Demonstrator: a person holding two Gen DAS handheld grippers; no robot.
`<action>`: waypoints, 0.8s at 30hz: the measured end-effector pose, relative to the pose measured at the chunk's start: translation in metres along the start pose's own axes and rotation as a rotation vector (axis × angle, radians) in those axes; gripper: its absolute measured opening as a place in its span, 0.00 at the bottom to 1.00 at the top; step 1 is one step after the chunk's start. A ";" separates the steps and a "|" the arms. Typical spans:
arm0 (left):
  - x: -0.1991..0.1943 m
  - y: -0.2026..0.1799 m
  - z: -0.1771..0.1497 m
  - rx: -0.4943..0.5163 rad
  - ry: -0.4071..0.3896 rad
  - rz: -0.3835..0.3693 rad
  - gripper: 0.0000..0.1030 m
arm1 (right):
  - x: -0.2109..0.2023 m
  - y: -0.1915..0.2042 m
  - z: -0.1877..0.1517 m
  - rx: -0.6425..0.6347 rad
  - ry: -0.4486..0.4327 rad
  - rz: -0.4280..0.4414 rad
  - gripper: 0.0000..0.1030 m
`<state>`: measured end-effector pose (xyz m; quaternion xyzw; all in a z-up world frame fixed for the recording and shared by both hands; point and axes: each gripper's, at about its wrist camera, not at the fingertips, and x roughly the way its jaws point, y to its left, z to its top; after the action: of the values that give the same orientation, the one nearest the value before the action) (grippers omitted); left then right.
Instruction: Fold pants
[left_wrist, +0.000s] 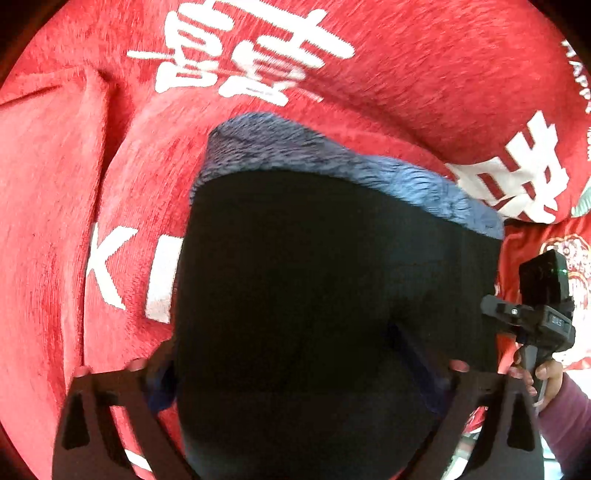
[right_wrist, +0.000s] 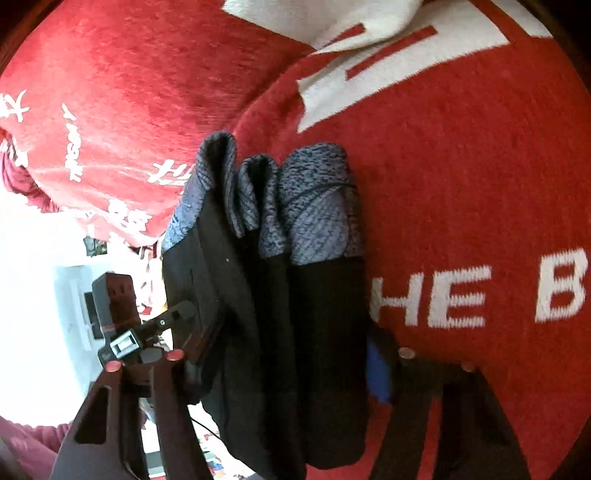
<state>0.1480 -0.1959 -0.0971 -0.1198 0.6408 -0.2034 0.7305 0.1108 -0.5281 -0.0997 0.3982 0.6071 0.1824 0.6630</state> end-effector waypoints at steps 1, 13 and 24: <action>-0.003 -0.003 -0.002 0.007 -0.014 0.004 0.84 | -0.001 0.003 -0.002 0.000 -0.004 -0.004 0.55; -0.073 -0.020 -0.021 0.107 -0.050 -0.012 0.64 | -0.030 0.038 -0.046 0.064 -0.055 0.125 0.38; -0.093 0.026 -0.070 0.107 0.007 0.031 0.65 | -0.002 0.056 -0.120 0.103 -0.054 0.154 0.38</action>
<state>0.0739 -0.1248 -0.0363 -0.0698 0.6334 -0.2267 0.7366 0.0097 -0.4576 -0.0498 0.4821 0.5651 0.1903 0.6419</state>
